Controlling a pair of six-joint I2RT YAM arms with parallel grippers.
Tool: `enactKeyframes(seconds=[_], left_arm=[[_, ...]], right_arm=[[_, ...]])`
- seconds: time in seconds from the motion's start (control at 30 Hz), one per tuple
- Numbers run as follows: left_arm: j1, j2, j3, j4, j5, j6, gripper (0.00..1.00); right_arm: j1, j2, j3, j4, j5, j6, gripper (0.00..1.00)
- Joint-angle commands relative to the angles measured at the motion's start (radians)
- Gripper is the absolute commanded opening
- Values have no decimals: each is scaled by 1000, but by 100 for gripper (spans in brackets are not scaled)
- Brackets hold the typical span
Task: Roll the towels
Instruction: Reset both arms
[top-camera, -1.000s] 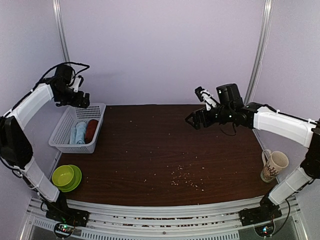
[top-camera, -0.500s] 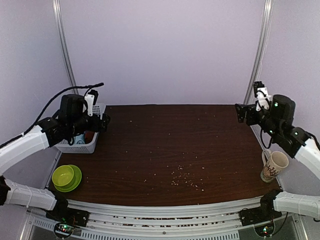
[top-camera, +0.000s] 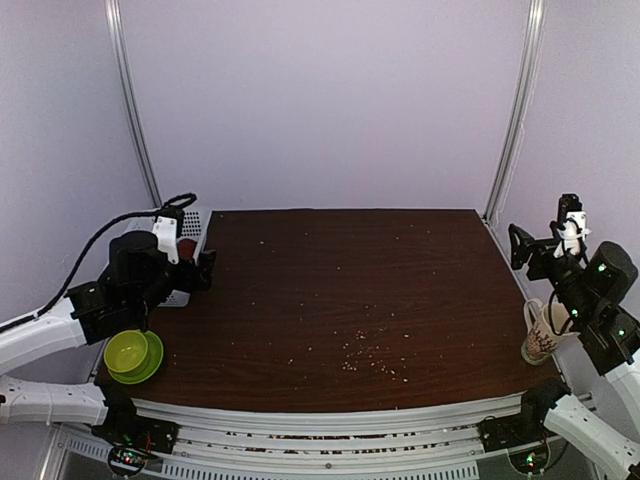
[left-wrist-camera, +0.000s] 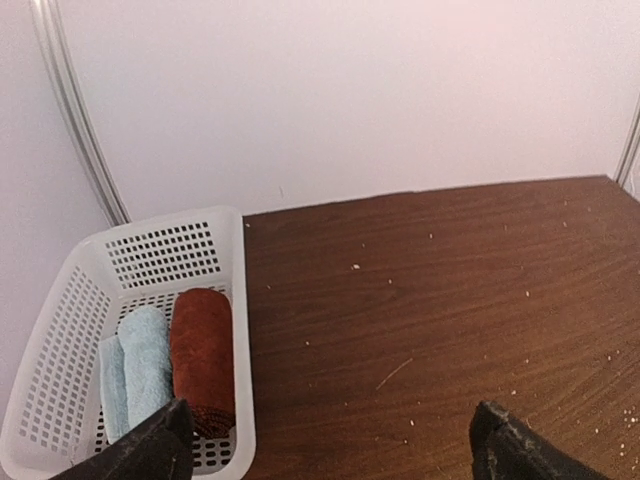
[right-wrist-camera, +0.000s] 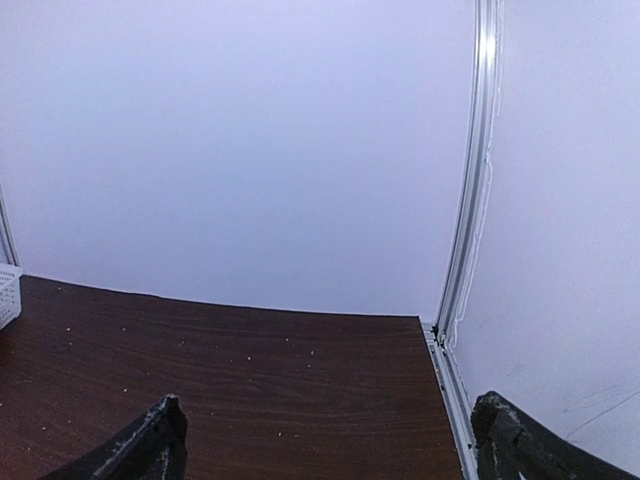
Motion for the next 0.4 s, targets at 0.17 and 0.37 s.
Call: enactKeyframes(seconds=[0.17,0.37], left_arm=[[-6,-194,-193,178,-90,-14,98],[-8,-141,-206,210,-80,-7,98]], right_arm=[[-21,-34,-20,-69,-130,6,100],[-22,-1,-18,-60,-115,6,100]])
